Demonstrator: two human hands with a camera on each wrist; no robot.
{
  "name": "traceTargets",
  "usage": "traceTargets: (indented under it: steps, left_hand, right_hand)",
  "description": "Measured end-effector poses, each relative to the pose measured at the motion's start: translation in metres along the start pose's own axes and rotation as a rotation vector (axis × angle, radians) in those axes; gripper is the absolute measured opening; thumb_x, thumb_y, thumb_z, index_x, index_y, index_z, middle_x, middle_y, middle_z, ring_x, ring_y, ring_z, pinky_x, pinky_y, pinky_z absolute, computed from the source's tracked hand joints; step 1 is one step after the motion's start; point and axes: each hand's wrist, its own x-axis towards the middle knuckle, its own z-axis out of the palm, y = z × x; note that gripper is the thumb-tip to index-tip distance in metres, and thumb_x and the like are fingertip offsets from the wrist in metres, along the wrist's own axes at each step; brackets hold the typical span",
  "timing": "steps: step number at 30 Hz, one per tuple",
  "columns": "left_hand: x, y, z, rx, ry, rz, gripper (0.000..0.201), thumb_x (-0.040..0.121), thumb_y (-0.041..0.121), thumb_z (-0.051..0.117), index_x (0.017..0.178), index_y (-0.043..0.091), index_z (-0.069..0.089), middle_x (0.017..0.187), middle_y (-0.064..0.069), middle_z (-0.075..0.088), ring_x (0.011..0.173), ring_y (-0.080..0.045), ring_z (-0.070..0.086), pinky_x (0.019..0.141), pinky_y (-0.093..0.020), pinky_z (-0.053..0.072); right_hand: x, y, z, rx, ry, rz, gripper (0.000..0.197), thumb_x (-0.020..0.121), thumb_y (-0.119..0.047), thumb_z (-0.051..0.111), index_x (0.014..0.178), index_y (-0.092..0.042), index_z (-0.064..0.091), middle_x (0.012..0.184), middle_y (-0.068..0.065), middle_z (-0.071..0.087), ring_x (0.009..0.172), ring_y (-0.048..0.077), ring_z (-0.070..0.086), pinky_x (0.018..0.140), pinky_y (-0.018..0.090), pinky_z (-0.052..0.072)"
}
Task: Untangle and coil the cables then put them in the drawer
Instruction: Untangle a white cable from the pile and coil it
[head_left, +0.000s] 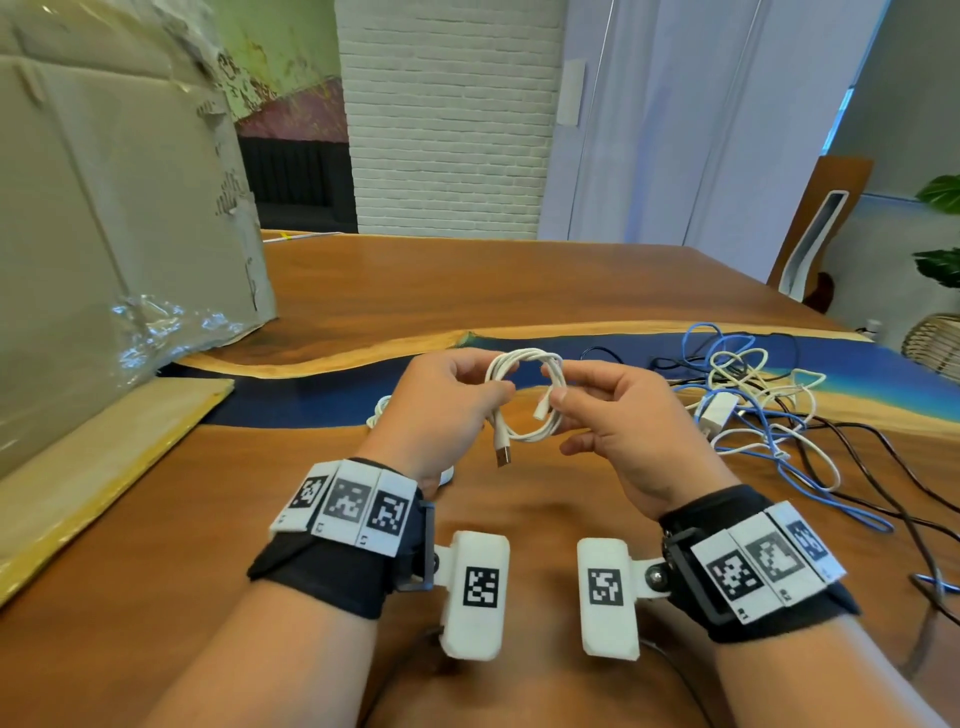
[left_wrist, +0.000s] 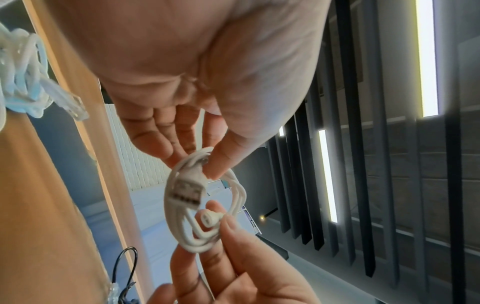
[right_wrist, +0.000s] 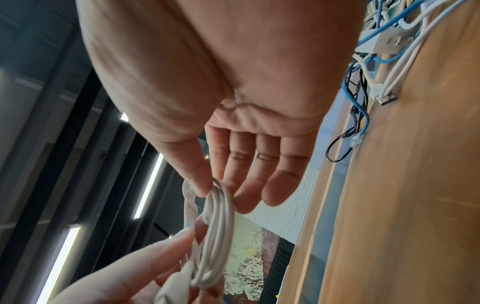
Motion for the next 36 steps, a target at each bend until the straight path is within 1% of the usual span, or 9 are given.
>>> traceTargets:
  steps: [6, 11, 17, 21, 23, 27, 30, 33, 36]
  left_hand:
    - [0.016, 0.004, -0.005, 0.171, -0.051, -0.062, 0.016, 0.093, 0.013, 0.071, 0.098, 0.026, 0.079, 0.091, -0.011, 0.077, 0.072, -0.018, 0.064, 0.080, -0.045, 0.060]
    - [0.041, 0.016, -0.009, 0.348, -0.093, -0.107, 0.017, 0.090, 0.008, 0.072, 0.086, 0.022, 0.081, 0.089, -0.020, 0.076, 0.069, -0.024, 0.062, 0.081, -0.053, 0.060]
    - [0.055, 0.027, -0.009, 0.490, -0.117, -0.106, 0.015, 0.092, 0.006, 0.071, 0.087, 0.016, 0.081, 0.085, -0.018, 0.077, 0.064, -0.021, 0.065, 0.072, -0.044, 0.064]
    - [0.055, 0.029, -0.002, 0.533, -0.205, -0.083, 0.015, 0.091, 0.009, 0.074, 0.092, 0.021, 0.082, 0.080, -0.013, 0.077, 0.063, -0.017, 0.067, 0.072, -0.039, 0.064]
    - [0.052, 0.031, 0.004, 0.507, -0.275, -0.058, 0.017, 0.091, 0.012, 0.074, 0.099, 0.026, 0.082, 0.084, -0.012, 0.078, 0.066, -0.016, 0.068, 0.074, -0.037, 0.065]
    - [0.045, 0.033, 0.014, 0.501, -0.298, 0.035, 0.017, 0.095, 0.019, 0.069, 0.098, 0.031, 0.080, 0.085, -0.011, 0.076, 0.070, -0.026, 0.063, 0.072, -0.048, 0.059]
    - [0.039, 0.030, 0.017, 0.381, -0.267, 0.063, 0.024, 0.103, 0.016, 0.057, 0.101, 0.025, 0.079, 0.076, -0.013, 0.065, 0.066, -0.025, 0.050, 0.061, -0.041, 0.045]
    - [0.030, 0.023, 0.021, 0.174, -0.200, 0.017, 0.033, 0.109, 0.014, 0.045, 0.109, 0.021, 0.077, 0.074, -0.006, 0.050, 0.069, -0.022, 0.042, 0.067, -0.036, 0.039]
    - [0.022, 0.013, 0.016, -0.168, -0.077, -0.064, 0.034, 0.110, 0.010, 0.039, 0.118, 0.011, 0.072, 0.071, -0.003, 0.043, 0.065, -0.019, 0.046, 0.070, -0.035, 0.041]
  right_hand:
    - [0.005, 0.008, -0.002, 0.013, 0.001, 0.062, 0.038, 0.096, -0.016, 0.070, 0.132, -0.023, 0.063, 0.101, 0.005, 0.080, 0.091, 0.023, 0.076, 0.071, 0.035, 0.056]
    - [0.010, 0.014, -0.007, 0.062, 0.061, 0.111, 0.045, 0.096, -0.018, 0.071, 0.138, -0.026, 0.059, 0.115, 0.001, 0.076, 0.102, 0.016, 0.074, 0.077, 0.034, 0.061]
    - [0.012, 0.017, -0.013, 0.037, 0.186, 0.065, 0.042, 0.095, -0.013, 0.071, 0.134, -0.027, 0.063, 0.124, -0.004, 0.068, 0.113, 0.013, 0.066, 0.085, 0.036, 0.061]
    - [0.012, 0.017, -0.010, 0.065, 0.189, 0.018, 0.043, 0.094, -0.010, 0.071, 0.135, -0.023, 0.063, 0.121, -0.002, 0.069, 0.108, 0.015, 0.071, 0.082, 0.032, 0.062]
    - [0.012, 0.016, -0.009, 0.065, 0.209, -0.011, 0.036, 0.096, -0.007, 0.068, 0.131, -0.019, 0.067, 0.115, 0.002, 0.073, 0.099, 0.019, 0.075, 0.080, 0.032, 0.064]
    - [0.009, 0.011, -0.015, -0.030, 0.261, -0.096, 0.017, 0.094, -0.010, 0.072, 0.106, -0.019, 0.079, 0.086, 0.004, 0.079, 0.082, 0.025, 0.076, 0.075, 0.037, 0.065]
    - [0.008, 0.005, -0.023, -0.135, 0.288, -0.142, 0.007, 0.091, -0.019, 0.077, 0.094, -0.024, 0.082, 0.075, 0.000, 0.078, 0.071, 0.022, 0.073, 0.072, 0.036, 0.064]
    - [0.007, 0.003, -0.026, -0.223, 0.268, -0.189, 0.006, 0.090, -0.025, 0.078, 0.086, -0.026, 0.082, 0.068, -0.014, 0.073, 0.063, 0.003, 0.064, 0.067, 0.029, 0.055]
    - [0.006, -0.002, -0.032, -0.225, 0.314, -0.238, 0.011, 0.093, -0.024, 0.074, 0.083, -0.026, 0.079, 0.070, -0.013, 0.072, 0.066, 0.004, 0.062, 0.067, 0.022, 0.048]
